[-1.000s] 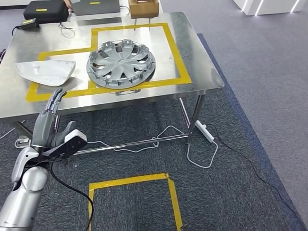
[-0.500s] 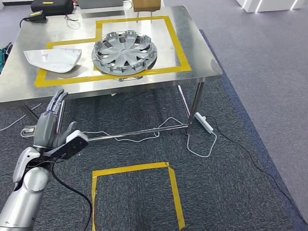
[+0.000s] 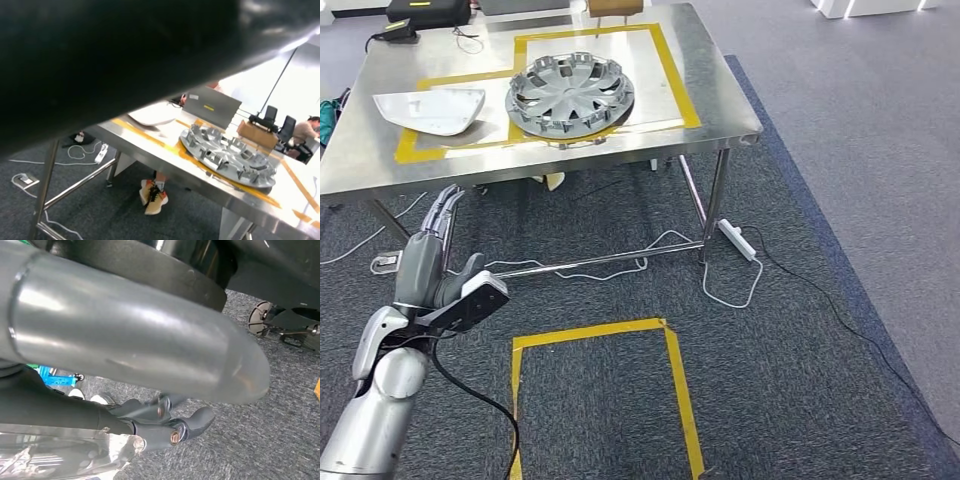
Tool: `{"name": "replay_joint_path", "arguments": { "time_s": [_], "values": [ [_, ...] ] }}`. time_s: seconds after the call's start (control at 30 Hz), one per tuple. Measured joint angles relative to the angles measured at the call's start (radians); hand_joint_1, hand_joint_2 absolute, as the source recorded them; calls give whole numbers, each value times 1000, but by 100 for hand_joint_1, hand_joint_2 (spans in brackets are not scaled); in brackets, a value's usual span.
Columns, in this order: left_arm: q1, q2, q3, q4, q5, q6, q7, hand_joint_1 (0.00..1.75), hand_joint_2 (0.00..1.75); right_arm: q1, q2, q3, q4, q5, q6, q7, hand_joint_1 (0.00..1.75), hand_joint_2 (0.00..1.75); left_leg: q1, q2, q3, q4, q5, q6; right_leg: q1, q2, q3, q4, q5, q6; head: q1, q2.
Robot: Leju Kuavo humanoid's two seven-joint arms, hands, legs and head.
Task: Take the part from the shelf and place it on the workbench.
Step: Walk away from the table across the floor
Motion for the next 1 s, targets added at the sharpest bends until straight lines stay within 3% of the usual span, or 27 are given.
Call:
{"name": "replay_joint_path", "arguments": {
  "time_s": [0.03, 0.13, 0.17, 0.27, 0.33, 0.6, 0.77, 1.0],
  "values": [
    [-1, 0, 0, 0, 0, 0, 0, 0, 0, 0, 0, 0, 0, 0, 0, 0, 0, 0, -1, 0, 19, -34, -7, 1, 2, -1, -5, 2, 3, 1, 0, 0],
    [1, -1, -1, 0, 0, 1, 0, 0, 0, 1, 0, 0, 0, 0, 0, 0, 0, 0, -4, 0, 15, -51, -7, -1, 4, -3, -14, 3, 4, -24, 1, 0],
    [2, -1, -1, 0, 0, 1, 0, 0, 0, 1, 0, 0, 0, 0, 0, 0, 0, 0, -6, -1, 13, -51, -4, 3, 3, -3, -14, 0, 9, -26, 1, 0],
    [2, 0, -2, 0, 1, 2, 0, 0, 0, 1, 0, 0, 0, 0, 0, 0, 0, 0, -9, -1, 4, -50, 7, 12, -1, -3, -16, -13, 34, 3, 1, 0],
    [2, 0, -2, 0, 1, 3, 0, 0, 0, 1, 0, 0, 0, 0, 0, 0, 0, 0, -10, 0, -2, -49, 12, 15, -3, -3, -20, -17, 44, 11, 1, 0],
    [9, 0, -9, 0, -5, 13, 4, 0, 0, 5, -4, -1, 0, -10, 6, -27, 0, 0, -13, 0, -14, -47, 19, 18, -6, -3, -30, -18, 54, 19, 0, 0],
    [36, -1, -15, 0, -26, 31, 7, 0, 0, 16, -22, -2, 0, -12, 14, -56, 0, 0, -12, 0, -18, -47, 21, 18, -6, -2, -34, -18, 55, 18, 0, 0],
    [79, 12, -15, -6, -43, 57, 14, 0, 0, 19, -28, -2, 0, -5, -6, -52, 0, 0, -15, 0, -25, -41, 23, 24, -9, -2, -37, -18, 62, 26, 0, 0]
  ]
}}
